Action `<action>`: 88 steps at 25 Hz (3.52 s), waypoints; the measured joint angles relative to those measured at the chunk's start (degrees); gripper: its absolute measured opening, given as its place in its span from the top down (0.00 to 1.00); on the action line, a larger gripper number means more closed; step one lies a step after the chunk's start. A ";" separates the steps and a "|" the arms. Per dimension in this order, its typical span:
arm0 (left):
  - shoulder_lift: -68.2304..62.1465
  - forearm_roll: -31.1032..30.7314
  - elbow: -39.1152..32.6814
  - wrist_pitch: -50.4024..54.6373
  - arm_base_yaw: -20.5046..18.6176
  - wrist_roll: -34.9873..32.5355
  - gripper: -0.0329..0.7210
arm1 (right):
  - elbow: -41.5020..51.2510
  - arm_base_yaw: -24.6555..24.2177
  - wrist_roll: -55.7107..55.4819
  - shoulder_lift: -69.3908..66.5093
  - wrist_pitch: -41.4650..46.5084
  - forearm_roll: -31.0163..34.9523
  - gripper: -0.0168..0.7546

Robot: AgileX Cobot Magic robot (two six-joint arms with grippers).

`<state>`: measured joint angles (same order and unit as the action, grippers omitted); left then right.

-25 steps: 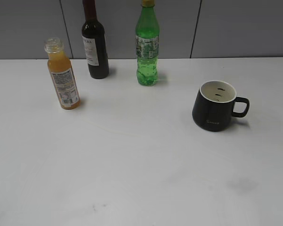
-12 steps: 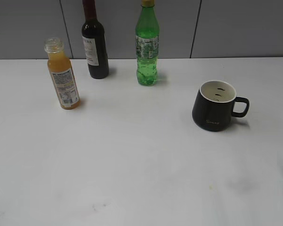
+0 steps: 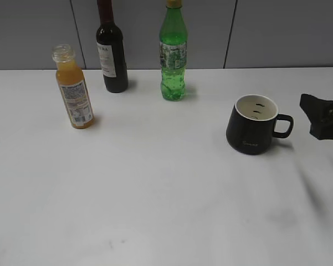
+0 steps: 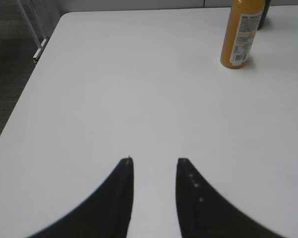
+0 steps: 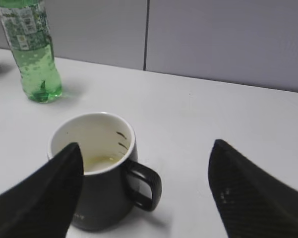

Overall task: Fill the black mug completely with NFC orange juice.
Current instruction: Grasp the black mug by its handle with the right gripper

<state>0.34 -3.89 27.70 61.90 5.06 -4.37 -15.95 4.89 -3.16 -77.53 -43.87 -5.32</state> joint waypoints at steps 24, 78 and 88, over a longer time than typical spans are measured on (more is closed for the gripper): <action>0.00 0.00 0.00 0.00 0.00 0.00 0.64 | 4.27 -0.01 2.50 -28.34 -25.23 10.00 0.21; 0.00 0.00 0.00 0.00 0.00 0.00 0.64 | -9.57 -0.01 2.28 -40.92 -25.37 8.65 0.21; 0.00 0.00 0.00 0.00 0.00 0.00 0.64 | -12.64 -0.12 2.28 -43.43 -25.54 8.93 0.21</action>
<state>0.34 -3.89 27.70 61.90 5.06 -4.37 -28.59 4.77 -0.89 -120.96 -69.41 3.61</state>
